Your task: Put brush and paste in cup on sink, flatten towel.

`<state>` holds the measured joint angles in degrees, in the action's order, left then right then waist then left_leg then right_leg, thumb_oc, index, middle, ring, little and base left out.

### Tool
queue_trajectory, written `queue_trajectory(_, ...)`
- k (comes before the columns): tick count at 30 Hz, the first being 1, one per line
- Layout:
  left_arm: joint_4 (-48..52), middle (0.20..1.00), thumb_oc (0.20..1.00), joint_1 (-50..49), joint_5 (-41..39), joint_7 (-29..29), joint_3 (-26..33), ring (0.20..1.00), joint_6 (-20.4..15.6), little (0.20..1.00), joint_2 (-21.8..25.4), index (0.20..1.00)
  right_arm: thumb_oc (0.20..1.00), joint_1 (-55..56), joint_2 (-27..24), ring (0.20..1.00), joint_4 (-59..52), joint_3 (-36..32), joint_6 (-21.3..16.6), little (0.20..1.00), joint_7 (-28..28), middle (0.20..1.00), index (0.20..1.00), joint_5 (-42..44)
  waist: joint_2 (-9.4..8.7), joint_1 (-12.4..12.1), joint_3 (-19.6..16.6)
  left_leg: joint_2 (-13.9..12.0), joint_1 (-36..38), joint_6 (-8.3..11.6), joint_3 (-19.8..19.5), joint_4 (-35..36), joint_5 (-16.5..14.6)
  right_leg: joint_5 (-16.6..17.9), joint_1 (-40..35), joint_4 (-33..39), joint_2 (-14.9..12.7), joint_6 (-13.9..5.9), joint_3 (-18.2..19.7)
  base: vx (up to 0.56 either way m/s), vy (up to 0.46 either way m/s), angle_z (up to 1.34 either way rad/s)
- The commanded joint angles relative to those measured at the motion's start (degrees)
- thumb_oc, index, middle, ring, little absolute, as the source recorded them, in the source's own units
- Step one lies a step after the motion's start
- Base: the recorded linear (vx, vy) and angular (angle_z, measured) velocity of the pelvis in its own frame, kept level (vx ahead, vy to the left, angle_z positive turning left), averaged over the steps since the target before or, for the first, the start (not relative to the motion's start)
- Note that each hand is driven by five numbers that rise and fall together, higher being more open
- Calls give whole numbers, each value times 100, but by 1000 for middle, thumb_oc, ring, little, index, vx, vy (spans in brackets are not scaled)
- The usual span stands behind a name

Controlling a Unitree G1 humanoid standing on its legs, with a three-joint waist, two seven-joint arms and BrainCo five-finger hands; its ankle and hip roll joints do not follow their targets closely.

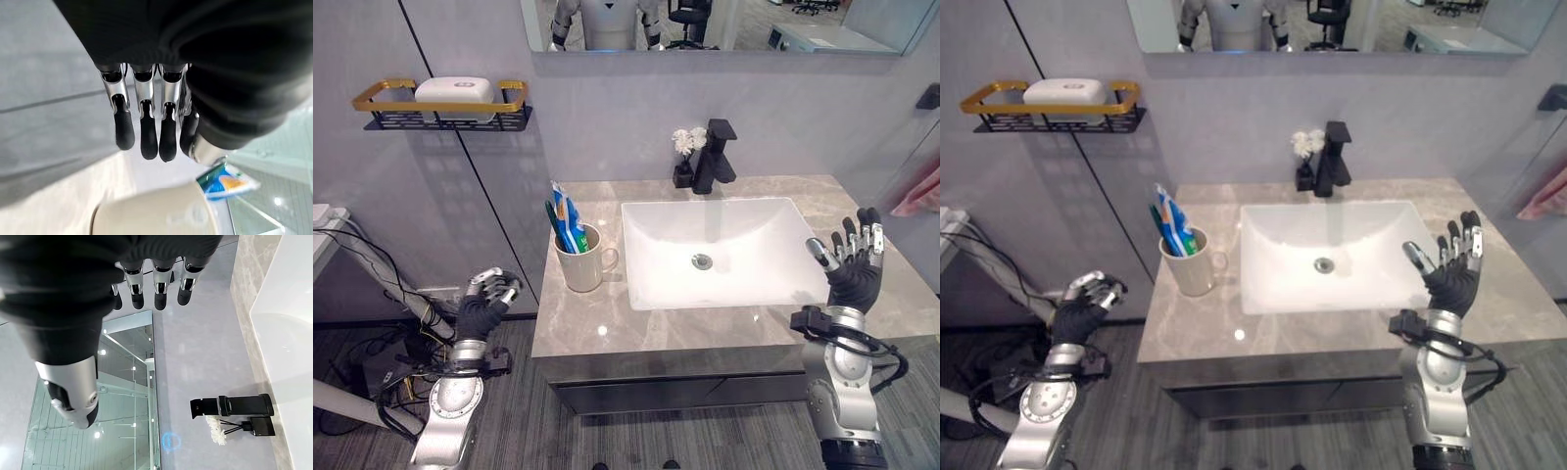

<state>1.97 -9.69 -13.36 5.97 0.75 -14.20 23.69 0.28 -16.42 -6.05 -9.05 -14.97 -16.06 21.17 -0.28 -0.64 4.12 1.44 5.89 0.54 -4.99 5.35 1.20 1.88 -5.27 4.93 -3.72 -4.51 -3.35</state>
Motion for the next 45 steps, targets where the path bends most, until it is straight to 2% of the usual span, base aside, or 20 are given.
queue_trajectory(1,4,200,200,189,-213,-143,73,200,-133,200,437,200,1000,-238,-66,1000,-115,72,-131,1000,201,1000,1000,2,-177,-20,-171,-187,230,-62,125,-78,-910,-544,-39,-170,-310,-318,42,21,-1,-9)
queue_trajectory(13,-419,200,200,360,-255,-263,-35,200,-33,200,428,200,1000,-209,-64,1000,-42,131,-83,1000,428,1000,1000,194,-117,94,-155,-192,178,-61,211,-57,-912,-497,40,-101,-281,-326,153,19,7,-7)
queue_trajectory(33,-848,200,200,903,-215,-336,-522,200,57,200,245,200,1000,-71,-38,1000,1,152,-71,1000,547,1000,1000,382,-142,355,-127,-244,167,-65,429,-38,-965,-442,185,-23,-236,-345,370,17,6,-9)
queue_trajectory(45,-943,200,200,1008,-232,-268,-482,200,67,200,204,200,1000,-49,-33,1000,-26,150,-59,1000,587,1000,1000,411,-182,395,-131,-266,189,-69,509,-43,-995,-445,219,-18,-204,-344,449,22,8,-5)
